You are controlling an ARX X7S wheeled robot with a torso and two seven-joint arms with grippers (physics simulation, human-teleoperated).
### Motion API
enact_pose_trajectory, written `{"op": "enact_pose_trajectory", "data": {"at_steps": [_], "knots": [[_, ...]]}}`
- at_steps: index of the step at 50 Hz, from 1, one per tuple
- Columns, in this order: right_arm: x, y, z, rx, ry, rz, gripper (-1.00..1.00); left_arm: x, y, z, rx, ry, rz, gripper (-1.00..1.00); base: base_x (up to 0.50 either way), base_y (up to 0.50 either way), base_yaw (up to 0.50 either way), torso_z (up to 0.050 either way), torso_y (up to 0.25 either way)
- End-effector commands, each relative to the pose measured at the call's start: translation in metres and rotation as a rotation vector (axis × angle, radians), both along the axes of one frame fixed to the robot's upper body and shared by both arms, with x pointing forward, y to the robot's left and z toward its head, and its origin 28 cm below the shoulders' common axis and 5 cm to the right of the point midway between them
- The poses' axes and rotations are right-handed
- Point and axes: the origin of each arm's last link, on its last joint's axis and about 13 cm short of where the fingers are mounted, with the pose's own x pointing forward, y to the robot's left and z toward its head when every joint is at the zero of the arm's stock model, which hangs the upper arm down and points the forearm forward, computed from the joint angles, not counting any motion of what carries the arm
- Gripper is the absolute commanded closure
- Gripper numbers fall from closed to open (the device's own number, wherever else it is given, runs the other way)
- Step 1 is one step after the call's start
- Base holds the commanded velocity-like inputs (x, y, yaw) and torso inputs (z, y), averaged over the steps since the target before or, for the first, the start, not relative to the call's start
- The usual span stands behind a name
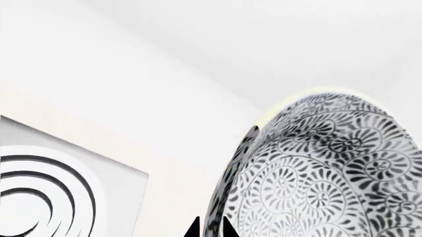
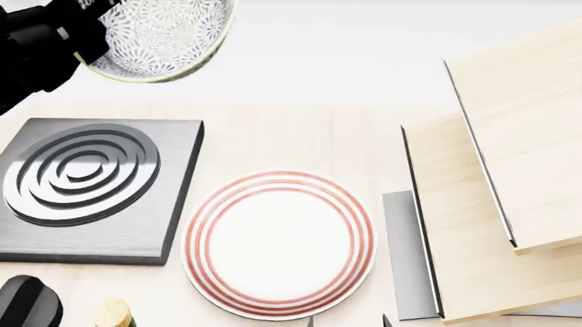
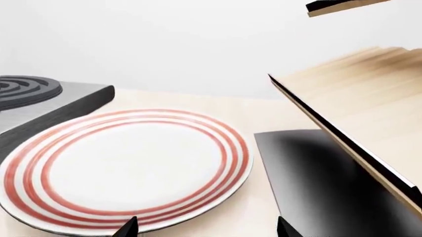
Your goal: Pick up the akita bowl and put it on the plate.
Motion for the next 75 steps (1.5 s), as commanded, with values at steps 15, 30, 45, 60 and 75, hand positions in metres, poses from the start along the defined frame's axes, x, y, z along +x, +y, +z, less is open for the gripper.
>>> {"op": "enact_pose_trajectory", "data": {"at_steps": [15, 30, 45, 60, 75], "knots": [[-0.001, 0.0, -0.004, 0.0, 0.009, 0.003, -1.0, 0.008, -0.03, -0.038, 0.079, 0.15, -0.131, 1.0, 0.0, 0.0, 0.0, 0.0, 0.001], [0.0, 0.001, -0.005, -0.002, 0.017, 0.007, -1.0, 0.018, -0.04, -0.068, 0.102, 0.215, -0.16, 1.0, 0.0, 0.0, 0.0, 0.0, 0.001], [0.0, 0.001, -0.01, 0.0, 0.03, 0.008, -1.0, 0.02, -0.057, -0.098, 0.119, 0.272, -0.202, 1.0, 0.0, 0.0, 0.0, 0.0, 0.0], [0.001, 0.001, -0.01, -0.001, 0.032, 0.007, -1.0, 0.016, -0.064, -0.12, 0.207, 0.304, -0.211, 1.0, 0.0, 0.0, 0.0, 0.0, 0.001], [0.001, 0.002, -0.012, -0.001, 0.036, 0.009, -1.0, 0.014, -0.072, -0.129, 0.262, 0.293, -0.232, 1.0, 0.0, 0.0, 0.0, 0.0, 0.0]]}}
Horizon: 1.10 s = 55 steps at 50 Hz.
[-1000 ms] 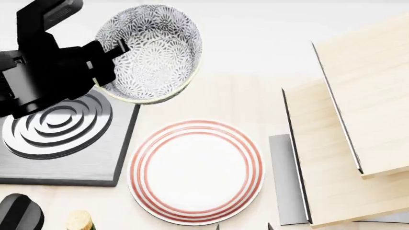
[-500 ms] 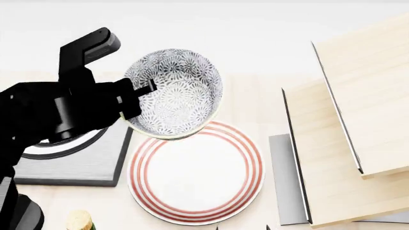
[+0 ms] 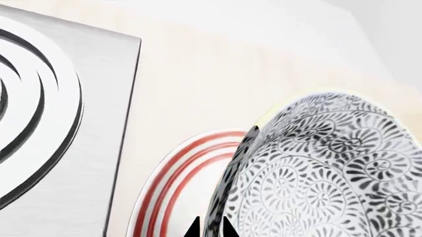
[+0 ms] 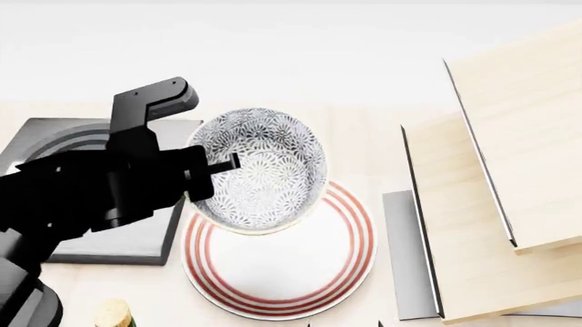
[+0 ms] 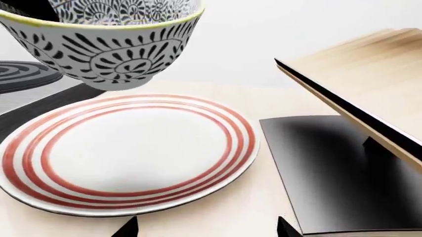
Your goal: Pick up the akita bowl and put it on the plate.
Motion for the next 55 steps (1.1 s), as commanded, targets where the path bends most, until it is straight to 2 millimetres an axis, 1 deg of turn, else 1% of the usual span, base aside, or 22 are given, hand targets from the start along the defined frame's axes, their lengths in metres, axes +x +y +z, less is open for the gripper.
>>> {"op": "enact_pose_trajectory", "data": {"at_steps": [1, 7, 15, 18, 19, 20, 22, 23, 24, 27, 32, 33, 34, 45, 55], "knots": [[0.0, 0.001, -0.001, 0.0, 0.003, 0.002, -1.0, -0.001, -0.008, -0.005, 0.01, -0.017, -0.024, 1.0, 0.0, 0.0, 0.0, 0.0, 0.0], [0.0, 0.0, -0.001, -0.001, 0.002, 0.0, -1.0, -0.001, -0.009, -0.006, 0.004, -0.016, -0.019, 1.0, 0.0, 0.0, 0.0, 0.0, -0.091], [0.0, 0.001, -0.001, -0.002, 0.007, 0.003, -1.0, -0.001, -0.01, -0.005, -0.016, -0.023, -0.026, 1.0, 0.0, 0.0, 0.0, 0.0, 0.0], [0.001, 0.001, -0.002, -0.004, 0.008, 0.003, -1.0, -0.002, -0.011, -0.006, -0.022, -0.009, -0.025, 1.0, 0.0, 0.0, 0.0, 0.0, 0.0], [0.001, 0.001, -0.002, -0.003, 0.009, 0.003, -1.0, -0.004, -0.011, -0.006, -0.038, 0.023, -0.027, 1.0, 0.0, 0.0, 0.0, 0.0, 0.0], [0.001, 0.0, -0.002, -0.004, 0.01, 0.002, -1.0, -0.003, -0.012, -0.007, -0.016, 0.006, -0.023, 1.0, 0.0, 0.0, 0.0, 0.0, 0.0], [0.001, 0.0, -0.003, -0.003, 0.012, 0.002, -1.0, -0.004, -0.013, -0.007, -0.038, 0.025, -0.032, 1.0, 0.0, 0.0, 0.0, 0.0, 0.0], [0.001, 0.0, -0.003, -0.004, 0.012, 0.002, -1.0, -0.005, -0.013, -0.007, -0.097, 0.054, -0.044, 1.0, 0.0, 0.0, 0.0, 0.0, 0.0], [0.001, 0.0, -0.003, -0.004, 0.013, 0.002, -1.0, -0.005, -0.013, -0.007, -0.062, 0.039, -0.034, 1.0, 0.0, 0.0, 0.0, 0.0, 0.0], [0.001, 0.001, -0.003, -0.003, 0.014, 0.004, -1.0, -0.006, -0.014, -0.008, -0.106, 0.069, -0.045, 1.0, 0.0, 0.0, 0.0, 0.0, 0.0], [0.001, 0.001, -0.005, -0.006, 0.017, 0.006, -1.0, -0.009, -0.015, -0.012, -0.108, 0.092, -0.058, 1.0, 0.0, 0.0, 0.0, 0.0, 0.0], [0.001, 0.001, -0.005, -0.006, 0.017, 0.007, -1.0, -0.009, -0.016, -0.011, -0.135, 0.101, -0.06, 1.0, 0.0, 0.0, 0.0, 0.0, 0.0], [0.0, 0.001, -0.004, -0.006, 0.018, 0.008, -1.0, -0.008, -0.015, -0.012, -0.115, 0.09, -0.055, 1.0, 0.0, 0.0, 0.0, 0.0, 0.0], [0.001, 0.001, -0.005, -0.011, 0.019, 0.005, -1.0, -0.012, -0.017, -0.018, -0.157, 0.132, -0.077, 1.0, 0.0, 0.0, 0.0, 0.0, 0.0], [0.001, 0.001, -0.005, -0.008, 0.019, 0.005, -1.0, -0.012, -0.016, -0.022, -0.122, 0.121, -0.064, 1.0, 0.0, 0.0, 0.0, 0.0, 0.0]]}}
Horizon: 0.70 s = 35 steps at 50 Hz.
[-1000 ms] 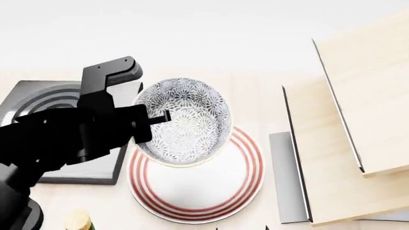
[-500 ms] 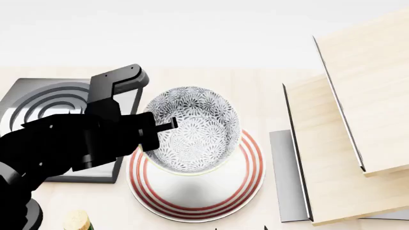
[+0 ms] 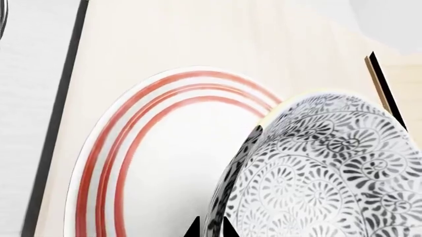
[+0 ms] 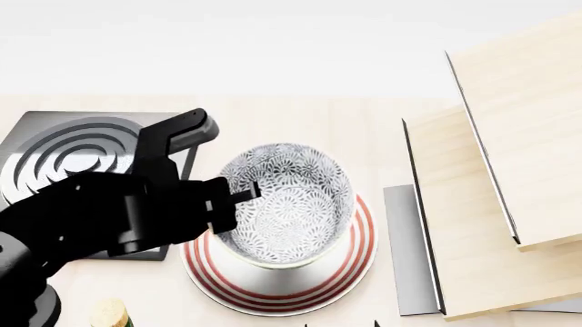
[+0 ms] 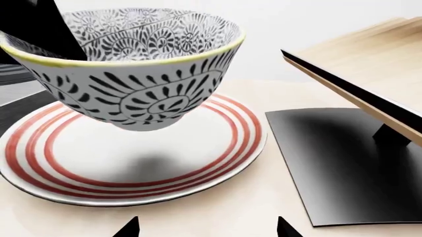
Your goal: Pick up the akita bowl and put it on the plate.
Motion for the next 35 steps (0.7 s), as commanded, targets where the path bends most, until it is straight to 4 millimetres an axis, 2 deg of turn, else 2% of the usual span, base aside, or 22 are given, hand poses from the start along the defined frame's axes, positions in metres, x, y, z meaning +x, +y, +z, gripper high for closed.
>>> {"op": "enact_pose_trajectory", "data": {"at_steps": [1, 15, 20, 35], "knots": [[-0.001, -0.001, -0.003, -0.01, 0.019, -0.006, -1.0, -0.001, -0.002, -0.002, -0.026, 0.004, 0.005, 1.0, 0.0, 0.0, 0.0, 0.0, 0.0], [-0.001, 0.0, -0.005, -0.011, 0.022, -0.005, -1.0, -0.001, -0.002, -0.008, -0.01, -0.009, 0.028, 1.0, 0.0, 0.0, 0.0, 0.0, 0.0], [-0.001, 0.0, -0.006, -0.011, 0.023, -0.004, -1.0, 0.002, -0.003, -0.009, -0.031, -0.065, 0.034, 1.0, 0.0, 0.0, 0.0, 0.0, 0.0], [0.0, -0.002, -0.006, -0.01, 0.024, -0.007, -1.0, -0.001, -0.003, -0.016, -0.036, -0.024, 0.065, 1.0, 0.0, 0.0, 0.0, 0.0, 0.0]]}}
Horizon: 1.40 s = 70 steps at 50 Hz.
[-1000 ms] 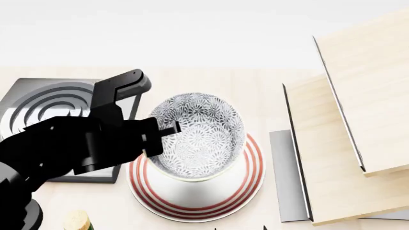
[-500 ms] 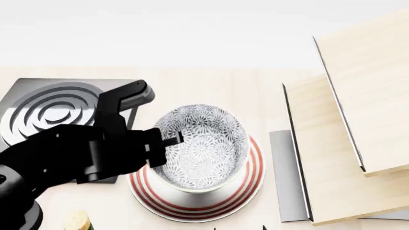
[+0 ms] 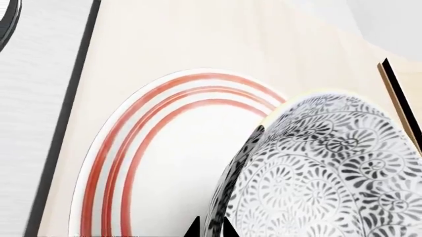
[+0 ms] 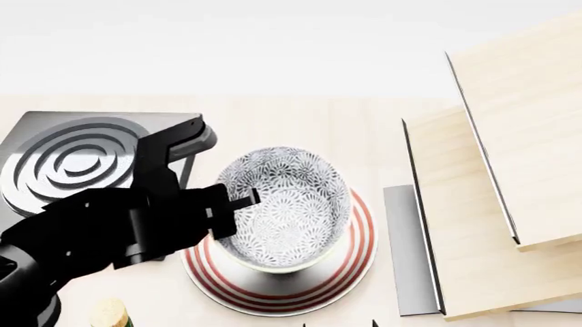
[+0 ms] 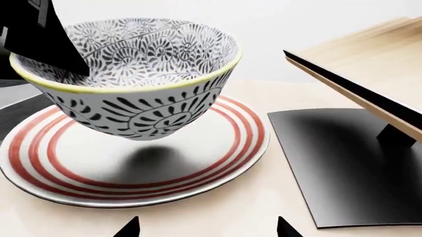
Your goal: Pick up the akita bowl and put it on the plate.
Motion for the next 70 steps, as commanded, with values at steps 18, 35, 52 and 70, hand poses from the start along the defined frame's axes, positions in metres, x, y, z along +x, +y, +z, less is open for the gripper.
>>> {"op": "enact_pose_trajectory", "data": {"at_steps": [18, 35, 52, 70], "knots": [[-0.001, -0.002, -0.005, -0.017, 0.027, -0.014, -1.0, -0.003, 0.001, -0.012, -0.016, 0.026, 0.052, 1.0, 0.0, 0.0, 0.0, 0.0, 0.0], [-0.001, -0.002, -0.006, -0.016, 0.031, -0.012, -1.0, -0.004, -0.003, -0.013, -0.027, 0.012, 0.027, 1.0, 0.0, 0.0, 0.0, 0.0, 0.0], [-0.003, -0.002, -0.005, -0.017, 0.032, -0.011, -1.0, -0.005, -0.004, -0.016, -0.028, 0.014, 0.036, 1.0, 0.0, 0.0, 0.0, 0.0, 0.0], [-0.002, -0.002, -0.007, -0.015, 0.038, -0.008, -1.0, -0.005, -0.003, -0.016, -0.011, 0.02, 0.038, -1.0, 0.0, 0.0, 0.0, 0.0, 0.0]]}}
